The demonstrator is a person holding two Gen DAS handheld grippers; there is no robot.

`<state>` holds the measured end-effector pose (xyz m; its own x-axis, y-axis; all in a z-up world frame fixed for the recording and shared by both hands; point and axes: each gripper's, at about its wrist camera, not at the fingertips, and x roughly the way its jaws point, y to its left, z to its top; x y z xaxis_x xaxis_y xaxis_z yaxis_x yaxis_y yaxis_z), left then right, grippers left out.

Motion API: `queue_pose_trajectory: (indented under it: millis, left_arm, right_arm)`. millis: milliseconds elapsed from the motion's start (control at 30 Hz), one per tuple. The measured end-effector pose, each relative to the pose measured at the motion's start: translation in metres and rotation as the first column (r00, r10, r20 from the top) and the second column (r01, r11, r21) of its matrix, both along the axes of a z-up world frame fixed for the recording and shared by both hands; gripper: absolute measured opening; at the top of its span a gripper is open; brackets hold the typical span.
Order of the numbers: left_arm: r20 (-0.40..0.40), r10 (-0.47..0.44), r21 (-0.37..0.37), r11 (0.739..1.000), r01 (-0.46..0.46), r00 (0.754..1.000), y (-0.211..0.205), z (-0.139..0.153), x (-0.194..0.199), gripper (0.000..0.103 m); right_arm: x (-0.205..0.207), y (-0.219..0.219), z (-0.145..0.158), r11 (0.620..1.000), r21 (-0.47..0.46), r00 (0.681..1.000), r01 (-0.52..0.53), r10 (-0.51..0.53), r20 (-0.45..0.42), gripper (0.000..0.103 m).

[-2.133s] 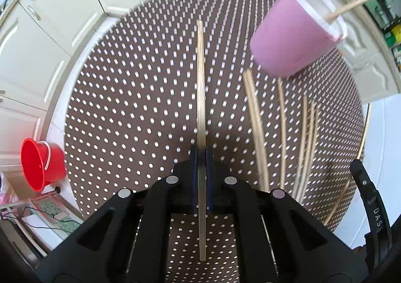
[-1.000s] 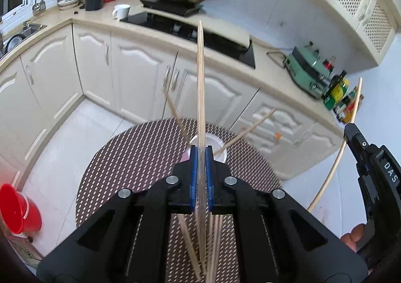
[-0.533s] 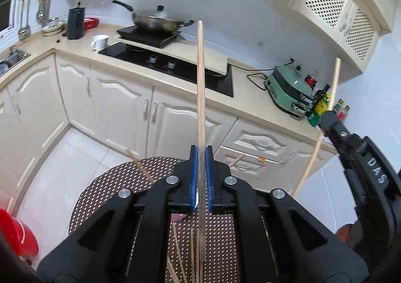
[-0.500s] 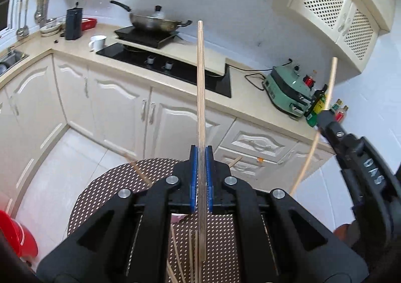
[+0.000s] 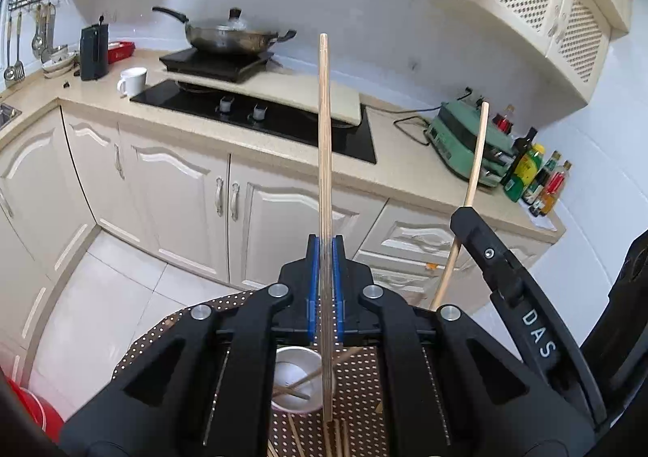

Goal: Organize utensils
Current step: 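Raise the chopstick in the left gripper over the cup while the right raises its own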

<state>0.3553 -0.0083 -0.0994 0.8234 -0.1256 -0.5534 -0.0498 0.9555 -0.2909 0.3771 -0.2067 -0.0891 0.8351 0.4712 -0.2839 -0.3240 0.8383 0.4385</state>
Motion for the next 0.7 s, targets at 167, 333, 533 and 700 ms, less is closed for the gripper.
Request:
queue_pose_trajectory:
  millis: [167,333,533,700]
  left_arm:
    - [-0.022,-0.012,-0.006,1.000,0.012,1.000,0.008,-0.039,0.015,0.007]
    - [-0.026,-0.027,0.022,0.999,0.027,0.999,0.010,-0.071,0.020,0.007]
    - [0.004,-0.056,0.031,0.998,0.056,0.998,0.007,-0.094,0.016,0.007]
    - [0.017,-0.070,0.025,0.997,0.069,0.997,0.005,-0.111,0.009,0.007]
  right_arm:
    - [0.012,0.008,-0.038,1.000,-0.006,1.000,-0.015,0.015,-0.018,0.005]
    - [0.016,0.015,-0.066,0.999,-0.013,0.998,-0.046,0.046,-0.040,0.005]
    - [0.010,0.023,-0.087,0.996,-0.021,0.996,-0.091,0.090,-0.020,0.005]
    - [0.001,0.025,-0.104,0.992,-0.074,0.995,-0.101,0.102,-0.001,0.005]
